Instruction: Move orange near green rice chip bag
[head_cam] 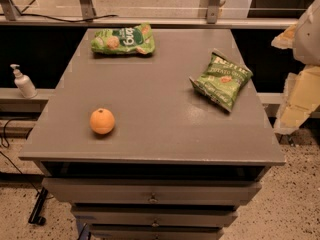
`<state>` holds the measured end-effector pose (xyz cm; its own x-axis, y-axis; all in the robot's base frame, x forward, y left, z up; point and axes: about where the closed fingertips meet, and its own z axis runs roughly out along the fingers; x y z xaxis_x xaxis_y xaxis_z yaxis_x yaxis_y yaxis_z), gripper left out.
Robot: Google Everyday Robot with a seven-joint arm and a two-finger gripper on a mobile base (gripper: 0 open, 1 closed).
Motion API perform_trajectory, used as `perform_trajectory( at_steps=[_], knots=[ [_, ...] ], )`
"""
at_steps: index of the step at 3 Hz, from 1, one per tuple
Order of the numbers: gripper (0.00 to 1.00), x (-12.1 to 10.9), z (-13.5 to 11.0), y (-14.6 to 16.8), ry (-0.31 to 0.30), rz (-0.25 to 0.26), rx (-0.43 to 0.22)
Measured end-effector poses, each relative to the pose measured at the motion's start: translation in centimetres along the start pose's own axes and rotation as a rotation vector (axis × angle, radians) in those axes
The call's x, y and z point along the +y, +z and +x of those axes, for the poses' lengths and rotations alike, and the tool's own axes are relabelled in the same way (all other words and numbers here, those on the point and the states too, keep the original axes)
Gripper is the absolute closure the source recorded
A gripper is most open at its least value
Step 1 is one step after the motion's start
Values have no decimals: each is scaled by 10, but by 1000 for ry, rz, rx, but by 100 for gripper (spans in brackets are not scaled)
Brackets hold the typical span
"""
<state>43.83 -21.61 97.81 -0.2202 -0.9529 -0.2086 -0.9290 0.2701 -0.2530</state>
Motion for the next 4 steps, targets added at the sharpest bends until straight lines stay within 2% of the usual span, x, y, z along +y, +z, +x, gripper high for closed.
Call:
perform_trajectory(
  at_steps=[2, 3, 4],
  knots=[
    [0, -6, 8, 3, 9, -7, -7],
    [0, 1, 4, 28, 48, -43, -81],
    [0, 22, -37, 56, 55, -77, -236]
  ],
)
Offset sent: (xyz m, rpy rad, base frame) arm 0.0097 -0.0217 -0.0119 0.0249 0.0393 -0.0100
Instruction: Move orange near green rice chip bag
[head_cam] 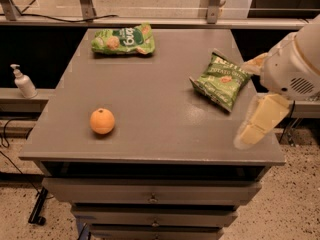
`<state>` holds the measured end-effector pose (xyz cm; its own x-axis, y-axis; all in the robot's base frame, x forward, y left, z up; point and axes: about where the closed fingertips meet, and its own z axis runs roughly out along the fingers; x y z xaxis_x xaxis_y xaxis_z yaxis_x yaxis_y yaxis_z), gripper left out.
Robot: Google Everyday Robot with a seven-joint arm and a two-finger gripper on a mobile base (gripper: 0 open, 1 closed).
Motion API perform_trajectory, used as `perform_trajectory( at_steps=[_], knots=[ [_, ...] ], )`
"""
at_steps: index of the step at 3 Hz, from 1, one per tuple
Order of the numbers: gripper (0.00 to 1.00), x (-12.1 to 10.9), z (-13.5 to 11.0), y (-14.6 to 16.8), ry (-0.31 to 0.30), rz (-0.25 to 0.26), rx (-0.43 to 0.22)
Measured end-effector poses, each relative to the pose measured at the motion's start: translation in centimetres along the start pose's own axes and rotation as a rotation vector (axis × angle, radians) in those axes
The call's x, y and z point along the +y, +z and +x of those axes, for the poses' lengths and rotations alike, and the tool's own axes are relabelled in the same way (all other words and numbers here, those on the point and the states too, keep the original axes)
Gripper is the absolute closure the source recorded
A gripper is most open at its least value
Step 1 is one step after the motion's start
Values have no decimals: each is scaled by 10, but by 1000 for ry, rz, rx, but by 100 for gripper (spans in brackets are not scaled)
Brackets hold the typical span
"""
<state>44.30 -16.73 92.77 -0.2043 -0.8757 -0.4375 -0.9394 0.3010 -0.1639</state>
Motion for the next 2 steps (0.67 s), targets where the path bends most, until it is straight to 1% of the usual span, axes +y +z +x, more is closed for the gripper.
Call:
perform_trajectory(
  at_steps=[1, 2],
  knots=[
    [0, 14, -55, 33, -25, -29, -164],
    [0, 26, -125, 60, -81, -52, -304]
  ],
)
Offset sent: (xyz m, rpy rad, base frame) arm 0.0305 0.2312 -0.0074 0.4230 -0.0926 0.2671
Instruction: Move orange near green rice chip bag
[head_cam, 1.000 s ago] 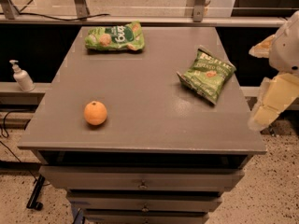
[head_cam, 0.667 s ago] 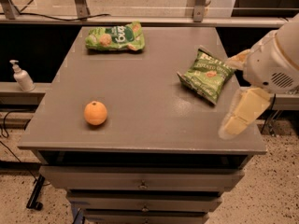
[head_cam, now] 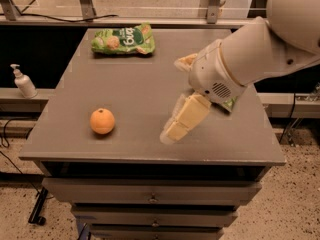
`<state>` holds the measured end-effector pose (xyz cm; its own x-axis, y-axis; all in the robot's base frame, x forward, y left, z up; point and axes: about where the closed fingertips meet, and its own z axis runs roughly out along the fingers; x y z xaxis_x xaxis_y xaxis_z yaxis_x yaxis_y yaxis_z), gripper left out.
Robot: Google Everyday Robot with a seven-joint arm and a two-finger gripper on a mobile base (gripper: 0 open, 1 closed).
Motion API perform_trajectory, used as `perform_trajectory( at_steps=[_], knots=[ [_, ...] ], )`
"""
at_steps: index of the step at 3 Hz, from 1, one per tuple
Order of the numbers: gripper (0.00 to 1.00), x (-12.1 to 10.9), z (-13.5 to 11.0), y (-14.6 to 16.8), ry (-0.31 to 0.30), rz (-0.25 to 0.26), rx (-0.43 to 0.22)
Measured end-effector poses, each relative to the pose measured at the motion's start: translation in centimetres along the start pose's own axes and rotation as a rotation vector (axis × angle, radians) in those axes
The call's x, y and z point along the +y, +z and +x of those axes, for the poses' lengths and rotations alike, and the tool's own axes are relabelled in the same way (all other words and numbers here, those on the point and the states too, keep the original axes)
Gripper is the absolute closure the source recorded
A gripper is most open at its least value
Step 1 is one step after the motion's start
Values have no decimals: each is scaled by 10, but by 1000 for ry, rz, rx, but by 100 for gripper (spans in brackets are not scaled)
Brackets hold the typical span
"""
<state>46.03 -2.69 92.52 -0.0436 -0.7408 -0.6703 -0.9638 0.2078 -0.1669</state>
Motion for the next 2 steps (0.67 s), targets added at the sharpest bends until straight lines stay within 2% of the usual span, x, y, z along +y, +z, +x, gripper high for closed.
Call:
perform_trajectory(
  at_steps=[1, 2],
  knots=[
    [0, 0, 0, 0, 0, 0, 1],
    [0, 3, 11, 2, 13, -63, -24]
  ],
)
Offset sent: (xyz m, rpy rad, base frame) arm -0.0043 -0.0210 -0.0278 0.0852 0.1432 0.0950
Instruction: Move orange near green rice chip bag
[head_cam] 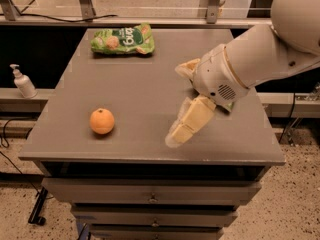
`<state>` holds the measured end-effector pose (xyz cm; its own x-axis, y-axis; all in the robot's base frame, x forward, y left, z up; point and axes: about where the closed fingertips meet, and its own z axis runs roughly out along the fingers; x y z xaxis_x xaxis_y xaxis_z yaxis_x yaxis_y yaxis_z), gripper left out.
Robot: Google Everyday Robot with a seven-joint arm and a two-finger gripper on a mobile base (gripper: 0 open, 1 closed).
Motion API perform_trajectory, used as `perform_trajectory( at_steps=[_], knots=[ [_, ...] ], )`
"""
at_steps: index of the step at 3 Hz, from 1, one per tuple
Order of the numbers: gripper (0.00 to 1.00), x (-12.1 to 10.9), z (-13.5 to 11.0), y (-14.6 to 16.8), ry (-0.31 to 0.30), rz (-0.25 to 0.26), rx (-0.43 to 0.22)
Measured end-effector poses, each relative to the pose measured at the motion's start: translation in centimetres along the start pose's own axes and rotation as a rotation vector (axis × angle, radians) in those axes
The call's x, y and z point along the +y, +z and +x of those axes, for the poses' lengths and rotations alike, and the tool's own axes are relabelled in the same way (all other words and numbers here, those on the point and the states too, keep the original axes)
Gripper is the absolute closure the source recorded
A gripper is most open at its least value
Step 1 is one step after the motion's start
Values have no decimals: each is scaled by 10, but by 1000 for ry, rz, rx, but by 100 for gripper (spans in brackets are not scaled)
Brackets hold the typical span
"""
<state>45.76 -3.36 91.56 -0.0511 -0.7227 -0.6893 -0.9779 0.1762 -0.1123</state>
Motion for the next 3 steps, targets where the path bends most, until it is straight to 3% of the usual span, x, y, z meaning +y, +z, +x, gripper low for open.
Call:
perform_trajectory(
  at_steps=[1, 2, 3],
  knots=[
    [0, 9, -10, 39, 11, -106, -65],
    [0, 24, -28, 75, 11, -155, -147],
    [0, 31, -51, 103, 1, -132, -224]
  ],
)
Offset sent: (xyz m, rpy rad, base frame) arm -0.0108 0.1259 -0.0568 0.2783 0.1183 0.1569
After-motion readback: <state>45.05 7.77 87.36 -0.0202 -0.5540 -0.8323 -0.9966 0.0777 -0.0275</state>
